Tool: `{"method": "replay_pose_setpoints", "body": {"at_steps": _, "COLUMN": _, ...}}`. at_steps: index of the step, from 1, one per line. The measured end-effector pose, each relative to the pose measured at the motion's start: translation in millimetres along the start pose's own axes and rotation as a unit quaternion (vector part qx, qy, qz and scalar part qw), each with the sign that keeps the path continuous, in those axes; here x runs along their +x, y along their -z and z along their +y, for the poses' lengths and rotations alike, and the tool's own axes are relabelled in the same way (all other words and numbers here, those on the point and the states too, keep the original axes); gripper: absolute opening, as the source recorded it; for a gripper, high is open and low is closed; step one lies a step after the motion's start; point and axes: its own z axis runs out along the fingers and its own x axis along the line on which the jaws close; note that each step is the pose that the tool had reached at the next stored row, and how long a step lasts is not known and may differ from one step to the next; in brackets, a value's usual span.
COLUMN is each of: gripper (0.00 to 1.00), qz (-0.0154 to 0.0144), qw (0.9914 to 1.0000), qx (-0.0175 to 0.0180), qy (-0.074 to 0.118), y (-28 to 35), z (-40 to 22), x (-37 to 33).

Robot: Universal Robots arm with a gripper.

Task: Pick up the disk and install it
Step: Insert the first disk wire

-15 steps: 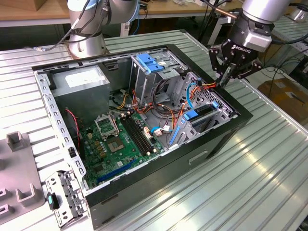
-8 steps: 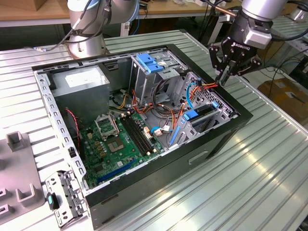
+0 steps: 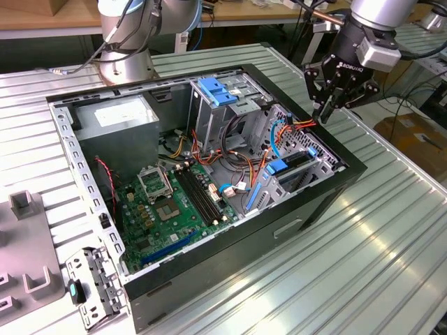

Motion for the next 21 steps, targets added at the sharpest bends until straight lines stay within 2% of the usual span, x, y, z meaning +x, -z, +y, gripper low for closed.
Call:
{"method": "replay_pose_setpoints", "body": {"at_steps": 5, "gripper": 0.25, "qz": 0.0, "qw": 0.99999, "qx": 0.0001, "qy": 0.004, "y": 0.0, "z": -0.1, "x": 0.2}}
{"method": "replay_pose_setpoints", "body": {"at_steps": 7, "gripper": 0.25, "qz": 0.0002, "qw": 0.99983, "qx": 0.0006, "qy": 0.018, "y": -0.1, "z": -0.5, "x": 0.5}}
{"method": "replay_pose_setpoints", "body": {"at_steps": 9, "gripper": 0.25, "qz": 0.0004, "qw": 0.99917, "qx": 0.0013, "qy": 0.041, "y": -0.4, "z": -0.5, "x": 0.6}}
{"method": "replay_pose_setpoints", "body": {"at_steps": 10, "gripper": 0.25, "qz": 0.0005, "qw": 0.99851, "qx": 0.0017, "qy": 0.055, "y": -0.9, "z": -0.5, "x": 0.6}}
{"method": "replay_pose_setpoints", "body": {"at_steps": 13, "gripper": 0.25, "qz": 0.0002, "qw": 0.99696, "qx": 0.0031, "qy": 0.078, "y": -2.1, "z": -0.5, "x": 0.5}}
{"method": "replay_pose_setpoints", "body": {"at_steps": 17, "gripper": 0.25, "qz": 0.0003, "qw": 0.99595, "qx": 0.005, "qy": 0.09, "y": -4.3, "z": -0.2, "x": 0.0}}
{"method": "replay_pose_setpoints", "body": {"at_steps": 18, "gripper": 0.26, "qz": 0.0005, "qw": 0.99554, "qx": 0.0053, "qy": 0.094, "y": -4.9, "z": -0.2, "x": 0.0}}
{"method": "replay_pose_setpoints", "body": {"at_steps": 19, "gripper": 0.32, "qz": 0.0009, "qw": 0.9951, "qx": 0.0057, "qy": 0.099, "y": -5.5, "z": -0.2, "x": 0.0}}
{"method": "replay_pose_setpoints", "body": {"at_steps": 21, "gripper": 0.32, "qz": 0.0016, "qw": 0.99429, "qx": 0.0065, "qy": 0.106, "y": -7.6, "z": -0.2, "x": -0.1}}
